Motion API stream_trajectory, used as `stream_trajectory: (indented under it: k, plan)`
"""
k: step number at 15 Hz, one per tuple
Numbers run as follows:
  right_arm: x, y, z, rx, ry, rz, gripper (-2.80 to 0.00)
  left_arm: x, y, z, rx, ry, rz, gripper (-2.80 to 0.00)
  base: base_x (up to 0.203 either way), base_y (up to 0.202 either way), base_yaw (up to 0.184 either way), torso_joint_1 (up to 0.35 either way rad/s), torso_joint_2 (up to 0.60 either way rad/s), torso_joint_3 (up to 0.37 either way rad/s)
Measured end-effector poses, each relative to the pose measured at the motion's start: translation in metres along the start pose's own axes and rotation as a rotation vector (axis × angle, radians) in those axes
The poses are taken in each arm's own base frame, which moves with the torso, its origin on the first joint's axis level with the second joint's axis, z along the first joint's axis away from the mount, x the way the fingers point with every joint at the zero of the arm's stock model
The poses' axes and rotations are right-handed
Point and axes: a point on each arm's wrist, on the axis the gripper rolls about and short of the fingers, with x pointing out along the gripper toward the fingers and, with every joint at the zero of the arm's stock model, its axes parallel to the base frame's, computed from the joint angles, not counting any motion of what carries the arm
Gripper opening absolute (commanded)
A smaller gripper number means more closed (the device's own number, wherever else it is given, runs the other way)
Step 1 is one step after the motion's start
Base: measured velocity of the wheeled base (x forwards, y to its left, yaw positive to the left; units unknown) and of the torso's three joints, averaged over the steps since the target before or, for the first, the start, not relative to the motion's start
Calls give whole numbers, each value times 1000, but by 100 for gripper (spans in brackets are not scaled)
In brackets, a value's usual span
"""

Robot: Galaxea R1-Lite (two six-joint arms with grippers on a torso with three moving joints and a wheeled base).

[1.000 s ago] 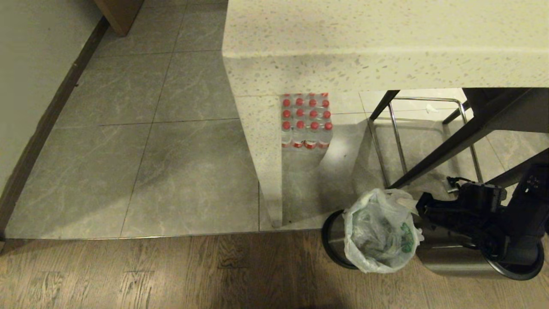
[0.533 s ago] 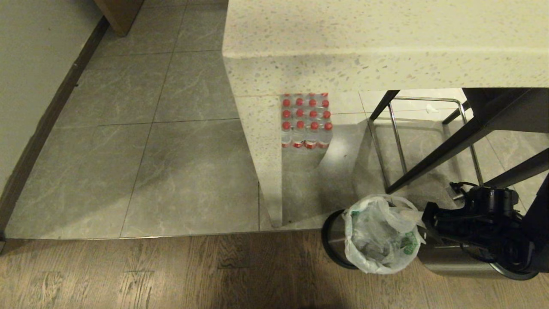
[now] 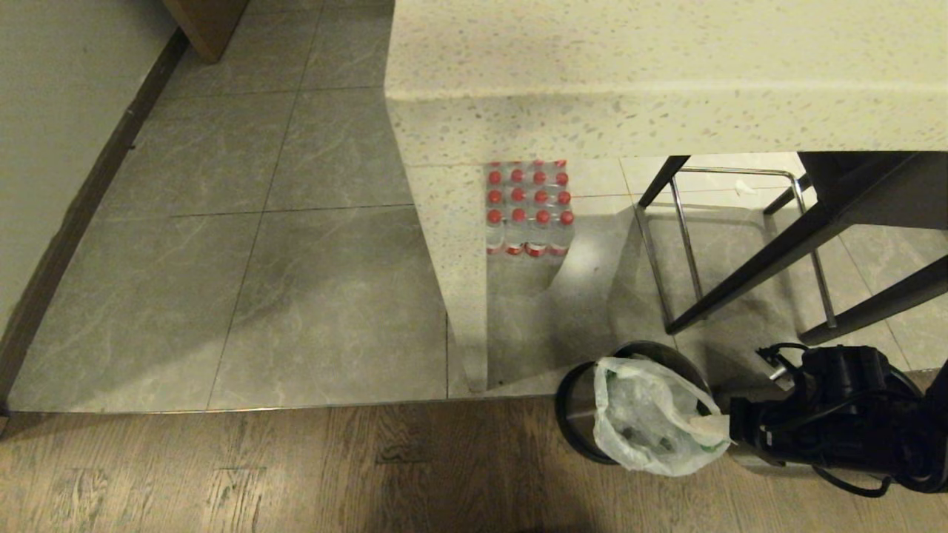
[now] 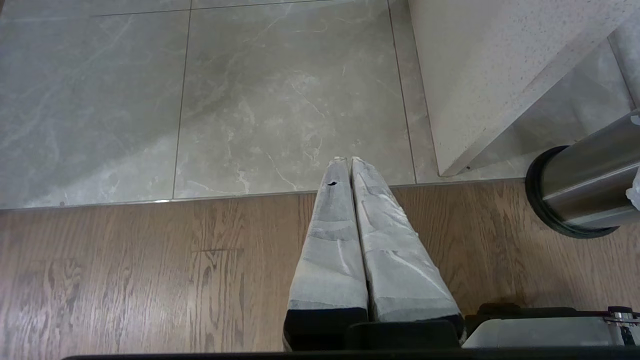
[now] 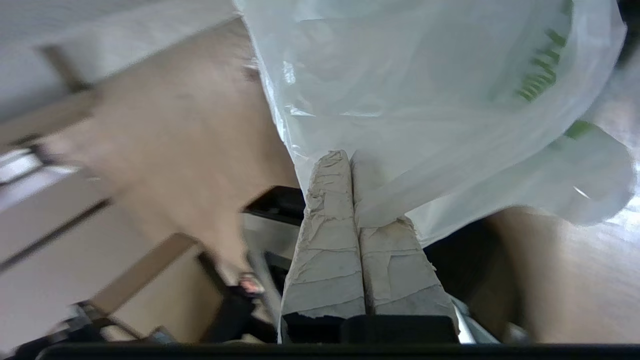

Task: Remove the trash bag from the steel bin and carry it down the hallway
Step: Pick up the trash bag

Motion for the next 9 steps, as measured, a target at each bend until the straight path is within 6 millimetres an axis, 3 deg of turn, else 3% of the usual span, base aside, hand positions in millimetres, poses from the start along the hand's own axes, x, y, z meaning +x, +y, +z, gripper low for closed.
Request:
stream_trajectory:
  k: [5, 9]
  plan:
    - [11, 12, -10, -117, 37, -93, -280, 0, 0, 0, 0, 0, 0, -280, 0, 0, 0, 0, 0, 0]
    - [12, 17, -17, -166, 15, -307, -280, 0, 0, 0, 0, 0, 0, -280, 0, 0, 0, 0, 0, 0]
